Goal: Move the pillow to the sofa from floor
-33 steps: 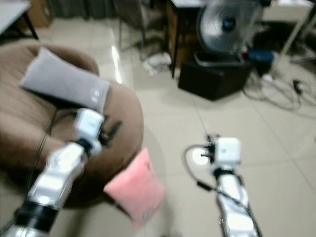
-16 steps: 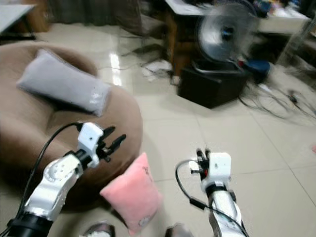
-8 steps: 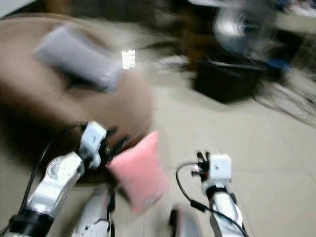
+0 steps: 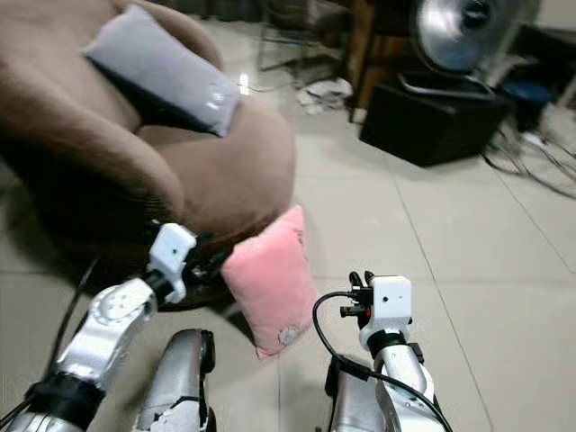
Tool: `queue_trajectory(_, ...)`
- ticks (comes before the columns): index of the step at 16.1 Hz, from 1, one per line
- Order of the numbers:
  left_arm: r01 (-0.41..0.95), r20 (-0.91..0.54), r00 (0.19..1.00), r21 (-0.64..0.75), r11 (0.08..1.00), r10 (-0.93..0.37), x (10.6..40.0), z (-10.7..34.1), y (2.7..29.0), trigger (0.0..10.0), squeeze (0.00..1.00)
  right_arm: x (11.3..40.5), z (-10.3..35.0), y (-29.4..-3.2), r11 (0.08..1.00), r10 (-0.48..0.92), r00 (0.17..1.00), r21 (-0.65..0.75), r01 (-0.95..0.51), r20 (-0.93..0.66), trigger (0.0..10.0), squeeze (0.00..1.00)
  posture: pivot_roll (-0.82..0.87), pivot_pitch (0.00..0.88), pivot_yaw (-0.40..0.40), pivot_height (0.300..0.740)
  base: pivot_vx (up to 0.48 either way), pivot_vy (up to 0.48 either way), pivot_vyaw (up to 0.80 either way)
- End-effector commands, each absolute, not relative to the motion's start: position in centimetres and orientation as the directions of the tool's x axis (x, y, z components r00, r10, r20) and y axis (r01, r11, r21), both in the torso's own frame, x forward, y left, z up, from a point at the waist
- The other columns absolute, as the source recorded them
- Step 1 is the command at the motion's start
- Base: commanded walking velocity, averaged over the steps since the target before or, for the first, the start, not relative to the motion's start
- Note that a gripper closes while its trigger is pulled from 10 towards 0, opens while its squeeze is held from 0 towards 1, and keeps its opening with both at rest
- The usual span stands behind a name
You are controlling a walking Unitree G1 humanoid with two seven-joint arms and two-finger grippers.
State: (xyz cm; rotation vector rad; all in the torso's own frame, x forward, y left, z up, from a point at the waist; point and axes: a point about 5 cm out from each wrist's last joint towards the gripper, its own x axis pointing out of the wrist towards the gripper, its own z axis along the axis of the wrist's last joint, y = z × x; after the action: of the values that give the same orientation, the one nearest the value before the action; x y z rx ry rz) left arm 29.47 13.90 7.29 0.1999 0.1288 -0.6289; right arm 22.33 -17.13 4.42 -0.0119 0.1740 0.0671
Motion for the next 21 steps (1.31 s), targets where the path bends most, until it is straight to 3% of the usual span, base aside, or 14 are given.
queue_trajectory(1,0.598,-0.183,0.8,0.163,0.785,-0.572,29.8,7.4,13.7,10.0,0.0,22.4,4.4,-17.5,0.998,0.057,0.981,-0.028,-0.063,-0.184,10.0,0.0,0.03,0.027,-0.029,0.55,0.33,0.0,0.0)
queue_trajectory(15,0.56,-0.218,0.826,0.2,0.804,-0.52,30.7,6.8,15.1,10.0,0.0,22.9,4.4,-17.1,0.982,0.141,0.968,-0.093,-0.163,-0.206,10.0,0.0,0.03,0.027,-0.031,0.55,0.345,0.0,-0.14)
queue_trajectory(19,0.532,-0.297,0.837,0.249,0.809,-0.459,30.2,5.6,17.4,10.0,0.0,22.3,3.5,-15.8,0.953,0.25,0.93,-0.101,-0.285,-0.269,10.0,0.0,0.04,0.026,-0.035,0.55,0.145,0.0,0.8)
queue_trajectory(21,0.554,-0.365,0.815,0.262,0.79,-0.45,30.0,4.8,17.9,10.0,0.0,21.9,3.3,-15.7,0.956,0.271,0.922,-0.036,-0.292,-0.278,10.0,0.0,0.04,0.028,-0.045,0.55,0.0,0.0,0.0)
